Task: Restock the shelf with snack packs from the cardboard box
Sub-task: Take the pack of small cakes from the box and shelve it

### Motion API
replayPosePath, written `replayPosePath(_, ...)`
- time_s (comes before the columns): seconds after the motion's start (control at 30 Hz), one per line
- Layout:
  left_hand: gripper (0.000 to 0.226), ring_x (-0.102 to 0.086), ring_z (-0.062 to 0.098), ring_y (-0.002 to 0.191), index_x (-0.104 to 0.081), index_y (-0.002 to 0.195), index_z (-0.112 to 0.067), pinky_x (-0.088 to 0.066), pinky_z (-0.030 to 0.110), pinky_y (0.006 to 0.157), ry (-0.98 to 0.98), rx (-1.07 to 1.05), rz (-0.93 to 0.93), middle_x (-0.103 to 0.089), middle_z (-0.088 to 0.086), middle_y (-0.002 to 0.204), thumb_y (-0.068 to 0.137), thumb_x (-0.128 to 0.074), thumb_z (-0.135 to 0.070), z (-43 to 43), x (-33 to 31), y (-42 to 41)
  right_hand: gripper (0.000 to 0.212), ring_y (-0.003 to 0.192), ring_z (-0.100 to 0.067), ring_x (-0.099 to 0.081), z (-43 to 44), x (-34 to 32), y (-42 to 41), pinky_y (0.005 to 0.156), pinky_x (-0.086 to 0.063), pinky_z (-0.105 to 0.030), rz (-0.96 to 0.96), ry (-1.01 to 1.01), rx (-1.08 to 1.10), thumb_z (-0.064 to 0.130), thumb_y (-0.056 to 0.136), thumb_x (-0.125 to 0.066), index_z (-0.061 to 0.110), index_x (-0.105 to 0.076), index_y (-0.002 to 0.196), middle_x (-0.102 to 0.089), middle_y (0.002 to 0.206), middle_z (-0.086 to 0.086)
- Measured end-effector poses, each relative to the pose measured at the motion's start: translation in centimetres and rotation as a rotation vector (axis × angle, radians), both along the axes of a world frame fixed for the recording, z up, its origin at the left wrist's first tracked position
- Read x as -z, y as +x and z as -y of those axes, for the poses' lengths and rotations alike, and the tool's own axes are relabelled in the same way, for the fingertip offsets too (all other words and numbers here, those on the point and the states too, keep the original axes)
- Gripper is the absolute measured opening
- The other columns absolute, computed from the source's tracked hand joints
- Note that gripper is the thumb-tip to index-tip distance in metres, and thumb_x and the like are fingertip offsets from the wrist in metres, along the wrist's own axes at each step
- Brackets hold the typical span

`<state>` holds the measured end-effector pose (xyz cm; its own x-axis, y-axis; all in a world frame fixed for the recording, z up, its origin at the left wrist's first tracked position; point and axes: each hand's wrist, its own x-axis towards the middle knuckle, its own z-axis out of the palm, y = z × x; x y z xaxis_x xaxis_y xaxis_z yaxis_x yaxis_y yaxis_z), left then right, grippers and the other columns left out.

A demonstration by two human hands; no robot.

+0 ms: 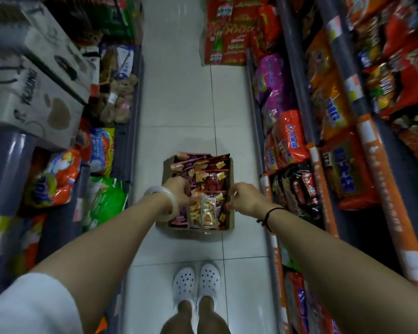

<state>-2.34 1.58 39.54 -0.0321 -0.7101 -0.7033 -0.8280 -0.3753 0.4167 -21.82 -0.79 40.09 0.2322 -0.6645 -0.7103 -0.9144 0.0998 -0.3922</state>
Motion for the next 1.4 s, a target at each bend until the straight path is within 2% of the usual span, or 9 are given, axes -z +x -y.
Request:
replayPosePath(0.23, 0.010, -0.051, 0.018, 0.070, -0.057, 0.077, -0.013, -0.038, 0.023, 0.055, 0.068, 0.017, -0.012, -0.054, 0.004, 0.077, 0.081, -0.065, -0.016, -0.6, 9.4, 0.1, 0.040, 0.105, -0.029, -0.058, 0.0, 9.5, 0.4, 0.091, -0.051, -0.041, -0.035, 0.046, -0.060, 0.023, 0.084, -0.068, 0.007, -0.057, 0.119, -0.061, 0.118, -0.012)
replayPosePath(0.43, 0.027, -0.044, 0.006, 0.058, -0.048, 0.065, -0.025, -0.032, 0.019, 0.050, 0.073, 0.020, -0.062, -0.048, -0.008, 0.065, 0.084, -0.064, -0.015, -1.4, 16.8, -0.4, 0.040, 0.100, -0.027, -0.060, -0.5, 17.3, 0.2, 0.085, -0.053, -0.038, -0.054, 0.049, -0.104, 0.023, 0.082, -0.066, 0.009, -0.060, 0.118, -0.063, 0.115, -0.010)
replayPosePath(0.57, 0.023, -0.047, 0.011, 0.064, -0.046, 0.073, -0.024, -0.037, 0.023, 0.054, 0.076, 0.017, -0.027, -0.050, -0.004, 0.073, 0.083, -0.065, -0.016, -1.7, 22.6, -0.4, 0.028, 0.092, -0.026, -0.060, -0.7, 22.5, 0.1, 0.080, -0.055, -0.037, -0.060, 0.048, -0.099, 0.021, 0.082, -0.066, 0.008, -0.063, 0.106, -0.064, 0.104, -0.009)
replayPosePath(0.67, 0.021, -0.050, 0.013, 0.069, -0.046, 0.076, -0.023, -0.041, 0.025, 0.063, 0.077, 0.015, -0.025, -0.050, -0.006, 0.073, 0.083, -0.065, -0.018, -1.9, 26.6, -0.4, 0.031, 0.094, -0.026, -0.060, -1.0, 26.5, 0.0, 0.080, -0.055, -0.038, -0.060, 0.033, -0.108, 0.022, 0.081, -0.066, 0.009, -0.063, 0.109, -0.064, 0.107, -0.009)
replayPosePath(0.8, 0.024, -0.051, 0.012, 0.066, -0.047, 0.068, -0.026, -0.042, 0.026, 0.062, 0.060, 0.031, -0.016, -0.052, -0.005, 0.071, 0.085, -0.063, -0.022, -2.2, 31.9, -0.4, 0.034, 0.093, -0.027, -0.061, -1.2, 31.7, -0.1, 0.076, -0.053, -0.035, -0.065, 0.019, -0.110, 0.025, 0.080, -0.069, 0.009, -0.062, 0.110, -0.065, 0.108, -0.012)
replayPosePath(0.93, 0.020, -0.057, 0.017, 0.074, -0.051, 0.069, -0.029, -0.050, 0.031, 0.071, 0.037, 0.020, -0.025, -0.056, -0.006, 0.074, 0.084, -0.064, -0.027, -2.2, 37.2, -0.2, 0.045, 0.100, -0.026, -0.061, -1.3, 36.6, 0.0, 0.083, -0.053, -0.037, -0.074, -0.010, -0.127, 0.025, 0.083, -0.070, 0.009, -0.057, 0.122, -0.063, 0.115, -0.011)
replayPosePath(1.13, 0.022, -0.056, 0.016, 0.076, -0.047, 0.070, -0.029, -0.045, 0.029, 0.069, -0.018, 0.046, 0.010, -0.054, -0.007, 0.076, 0.085, -0.063, -0.025, -1.9, 43.5, -0.2, 0.036, 0.095, -0.023, -0.062, -1.1, 42.8, -0.3, 0.081, -0.054, -0.036, -0.104, -0.103, -0.207, 0.024, 0.084, -0.068, 0.011, -0.058, 0.117, -0.065, 0.111, -0.008)
replayPosePath(1.27, 0.013, -0.061, 0.020, 0.091, -0.054, 0.090, -0.024, -0.052, 0.034, 0.083, -0.024, 0.089, 0.021, -0.062, 0.001, 0.096, 0.083, -0.065, -0.022, -1.5, 46.4, -0.3, 0.034, 0.097, -0.024, -0.061, -0.9, 45.9, -0.8, 0.081, -0.054, -0.037, -0.160, -0.159, -0.308, 0.027, 0.088, -0.061, 0.014, -0.055, 0.120, -0.063, 0.113, -0.008)
replayPosePath(1.4, 0.049, -0.058, 0.022, 0.106, -0.045, 0.127, -0.022, -0.048, 0.036, 0.094, -0.057, 0.052, -0.033, -0.060, 0.002, 0.112, 0.083, -0.066, -0.021, -1.3, 47.9, -0.5, 0.029, 0.096, -0.022, -0.061, -0.7, 47.8, -1.3, 0.081, -0.053, -0.035, -0.160, -0.168, -0.309, 0.026, 0.089, -0.059, 0.017, -0.053, 0.115, -0.062, 0.112, -0.005)
